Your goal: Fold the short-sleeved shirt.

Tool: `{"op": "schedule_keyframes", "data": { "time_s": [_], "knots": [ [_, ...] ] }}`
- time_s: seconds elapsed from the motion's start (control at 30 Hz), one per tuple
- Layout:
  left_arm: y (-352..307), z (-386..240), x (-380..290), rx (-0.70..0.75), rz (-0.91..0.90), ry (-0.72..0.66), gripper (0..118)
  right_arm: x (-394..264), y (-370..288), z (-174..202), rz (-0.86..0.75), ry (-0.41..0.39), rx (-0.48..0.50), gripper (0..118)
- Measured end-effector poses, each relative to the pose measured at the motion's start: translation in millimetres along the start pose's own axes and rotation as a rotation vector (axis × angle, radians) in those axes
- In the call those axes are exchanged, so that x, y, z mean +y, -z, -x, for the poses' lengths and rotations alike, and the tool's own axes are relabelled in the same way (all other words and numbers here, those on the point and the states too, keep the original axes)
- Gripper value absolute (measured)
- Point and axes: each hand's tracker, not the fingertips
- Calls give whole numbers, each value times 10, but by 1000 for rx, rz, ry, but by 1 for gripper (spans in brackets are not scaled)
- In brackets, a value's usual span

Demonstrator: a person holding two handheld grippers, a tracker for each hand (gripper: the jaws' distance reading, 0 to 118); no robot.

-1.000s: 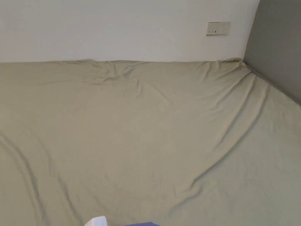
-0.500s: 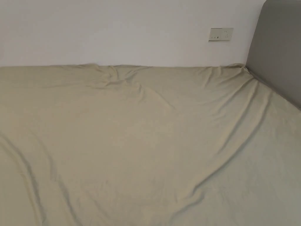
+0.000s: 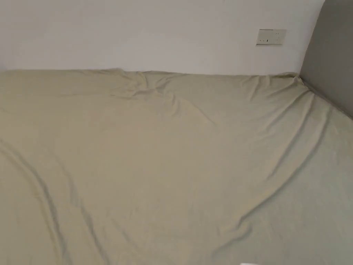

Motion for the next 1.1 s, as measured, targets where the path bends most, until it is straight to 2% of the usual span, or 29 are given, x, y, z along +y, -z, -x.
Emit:
{"op": "schedule_keyframes", "data": {
  "time_s": [0.07, 0.13, 0.17, 0.2, 0.23, 0.27, 0.3, 0.33, 0.37, 0.43, 0.47, 0.53, 0.6, 0.67, 0.7, 0.73, 0.77, 0.83, 0.87, 0.93, 1.0, 1.1],
  "knots": [
    [-143, 189, 0, 54, -31, -58, 0, -8, 344, -65, 71, 34, 1, 2],
    [-221, 343, -12, 86, -27, -109, 7, -35, 580, -142, 117, 34, -97, 2],
    [-218, 414, -26, 91, -16, -112, 19, -55, 667, -194, 143, 41, -170, 2],
    [-193, 455, -39, 103, 0, -110, 49, -75, 694, -221, 159, 76, -171, 2],
    [-156, 482, -49, 124, 21, -106, 74, -87, 722, -277, 173, 122, -158, 2],
    [-93, 514, -63, 139, 40, -98, 92, -101, 724, -327, 157, 165, -135, 2],
    [-17, 540, -65, 166, 61, -88, 106, -104, 730, -347, 150, 159, -132, 2],
    [61, 579, -63, 175, 74, -77, 108, -122, 727, -340, 144, 130, -142, 2],
    [159, 644, -42, 172, 105, -58, 106, -131, 744, -313, 141, 70, -172, 2],
    [404, 737, 16, 224, 170, -69, 102, -139, 749, -235, 141, 15, -194, 2],
    [526, 767, 30, 254, 199, -73, 98, -142, 746, -206, 144, 7, -201, 2],
    [733, 791, 25, 225, 276, -44, 85, -134, 747, -229, 147, 26, -194, 2],
    [899, 870, 7, 144, 352, -14, 86, -139, 725, -300, 142, 72, -162, 2],
    [1087, 873, -42, 46, 375, -4, 95, -168, 710, -345, 131, 100, -138, 2],
    [1134, 884, -66, 12, 363, 7, 99, -200, 699, -336, 121, 84, -136, 2],
    [1176, 878, -74, 1, 339, 10, 98, -224, 693, -327, 105, 52, -136, 2],
    [1212, 874, -79, -1, 314, -13, 93, -246, 674, -285, 91, 13, -152, 2],
    [1214, 888, -71, 0, 311, -32, 36, -250, 619, -210, 84, -4, -177, 2],
    [1222, 926, -57, 5, 313, -38, 36, -235, 571, -173, 74, -10, -189, 2],
    [1203, 1065, -53, -5, 330, -156, 36, -203, 447, -128, 66, -23, -209, 2],
    [1104, 1124, 31, -6, 346, -207, 36, -165, 263, -135, 31, 3, -206, 2],
    [842, 1112, 264, 60, 346, -114, 36, -106, 36, -155, -33, 76, -218, 2]
  ]
}}
